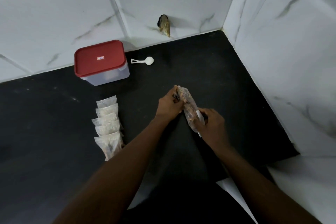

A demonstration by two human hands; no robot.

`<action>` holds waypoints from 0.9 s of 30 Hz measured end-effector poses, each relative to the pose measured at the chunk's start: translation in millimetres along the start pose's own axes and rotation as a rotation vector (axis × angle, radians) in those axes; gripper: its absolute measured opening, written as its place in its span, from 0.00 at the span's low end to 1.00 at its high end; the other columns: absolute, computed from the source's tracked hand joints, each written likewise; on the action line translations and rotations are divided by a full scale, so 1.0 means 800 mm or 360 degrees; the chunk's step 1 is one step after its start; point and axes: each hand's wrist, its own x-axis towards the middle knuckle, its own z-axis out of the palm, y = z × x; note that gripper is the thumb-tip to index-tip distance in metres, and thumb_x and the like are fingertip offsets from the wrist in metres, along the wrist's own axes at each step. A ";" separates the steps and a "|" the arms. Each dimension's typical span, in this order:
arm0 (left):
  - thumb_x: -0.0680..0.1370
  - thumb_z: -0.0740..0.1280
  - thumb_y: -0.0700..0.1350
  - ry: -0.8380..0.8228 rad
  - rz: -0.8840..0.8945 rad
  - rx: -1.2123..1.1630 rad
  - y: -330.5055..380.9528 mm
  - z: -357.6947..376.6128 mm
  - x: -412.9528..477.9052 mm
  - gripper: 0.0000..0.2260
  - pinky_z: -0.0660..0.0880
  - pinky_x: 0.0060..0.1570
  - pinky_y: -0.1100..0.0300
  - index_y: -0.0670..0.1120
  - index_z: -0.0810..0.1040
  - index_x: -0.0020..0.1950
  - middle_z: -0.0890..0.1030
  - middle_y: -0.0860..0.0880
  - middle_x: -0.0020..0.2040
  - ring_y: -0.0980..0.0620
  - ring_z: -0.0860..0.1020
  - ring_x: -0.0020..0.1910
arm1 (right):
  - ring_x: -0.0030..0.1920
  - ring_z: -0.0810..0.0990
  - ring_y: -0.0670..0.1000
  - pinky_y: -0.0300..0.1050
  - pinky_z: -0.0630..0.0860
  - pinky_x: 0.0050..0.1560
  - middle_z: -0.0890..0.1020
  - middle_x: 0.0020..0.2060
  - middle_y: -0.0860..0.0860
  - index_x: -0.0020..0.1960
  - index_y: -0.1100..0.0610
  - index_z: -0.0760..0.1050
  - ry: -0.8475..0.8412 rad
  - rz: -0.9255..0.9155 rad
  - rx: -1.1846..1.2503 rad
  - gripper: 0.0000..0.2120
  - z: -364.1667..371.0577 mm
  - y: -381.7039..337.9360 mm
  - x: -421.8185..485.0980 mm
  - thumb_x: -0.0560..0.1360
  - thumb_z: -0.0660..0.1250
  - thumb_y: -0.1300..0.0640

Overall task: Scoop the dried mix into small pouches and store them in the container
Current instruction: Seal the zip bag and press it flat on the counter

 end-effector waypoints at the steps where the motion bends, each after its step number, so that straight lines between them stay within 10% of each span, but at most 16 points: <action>1: 0.80 0.71 0.42 -0.0012 0.0010 -0.0018 0.003 0.007 0.003 0.30 0.81 0.60 0.48 0.50 0.64 0.81 0.80 0.45 0.66 0.50 0.83 0.59 | 0.48 0.80 0.41 0.31 0.75 0.47 0.80 0.50 0.45 0.57 0.55 0.82 0.0006 0.0006 -0.0013 0.12 -0.005 0.004 0.004 0.75 0.74 0.55; 18: 0.80 0.71 0.43 -0.0161 0.0151 0.0113 0.061 0.086 0.051 0.31 0.81 0.61 0.48 0.51 0.63 0.81 0.81 0.45 0.66 0.49 0.83 0.59 | 0.50 0.81 0.48 0.43 0.78 0.48 0.82 0.53 0.49 0.60 0.54 0.82 -0.0019 0.0130 -0.0171 0.18 -0.072 0.066 0.060 0.72 0.77 0.49; 27: 0.82 0.68 0.45 -0.0229 0.0238 0.0346 0.066 0.070 0.044 0.29 0.80 0.50 0.60 0.51 0.62 0.81 0.82 0.51 0.47 0.56 0.81 0.43 | 0.55 0.75 0.50 0.48 0.72 0.52 0.77 0.59 0.50 0.65 0.48 0.74 -0.0062 0.0079 -0.0750 0.25 -0.060 0.062 0.051 0.75 0.66 0.35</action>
